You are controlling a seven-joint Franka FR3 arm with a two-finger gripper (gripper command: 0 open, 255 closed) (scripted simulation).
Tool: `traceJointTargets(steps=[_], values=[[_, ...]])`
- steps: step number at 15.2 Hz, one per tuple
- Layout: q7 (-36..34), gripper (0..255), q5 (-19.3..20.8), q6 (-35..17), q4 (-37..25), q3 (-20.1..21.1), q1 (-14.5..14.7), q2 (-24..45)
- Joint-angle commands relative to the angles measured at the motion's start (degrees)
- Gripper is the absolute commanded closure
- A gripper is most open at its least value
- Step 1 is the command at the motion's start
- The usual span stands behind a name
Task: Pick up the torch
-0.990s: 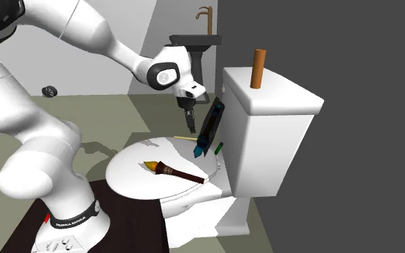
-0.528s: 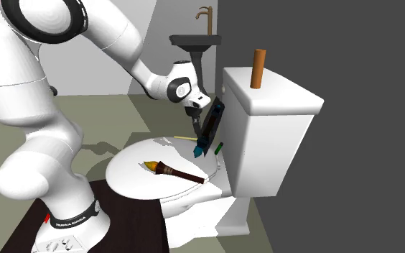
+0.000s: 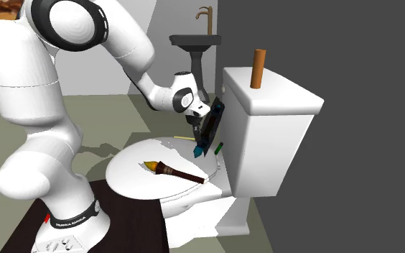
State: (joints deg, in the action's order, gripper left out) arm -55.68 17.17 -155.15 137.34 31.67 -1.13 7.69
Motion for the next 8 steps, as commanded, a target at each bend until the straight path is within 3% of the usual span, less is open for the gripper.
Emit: traceJointTargets(steps=[1,2,8], values=[[-0.62,0,0.84,-0.48,0.03,-0.28,0.18,0.54],[-0.7,255,0.93,-0.44,-0.08,-0.3,0.22,0.63],[-0.77,255,0.98,-0.4,-0.15,-0.3,0.26,0.68]])
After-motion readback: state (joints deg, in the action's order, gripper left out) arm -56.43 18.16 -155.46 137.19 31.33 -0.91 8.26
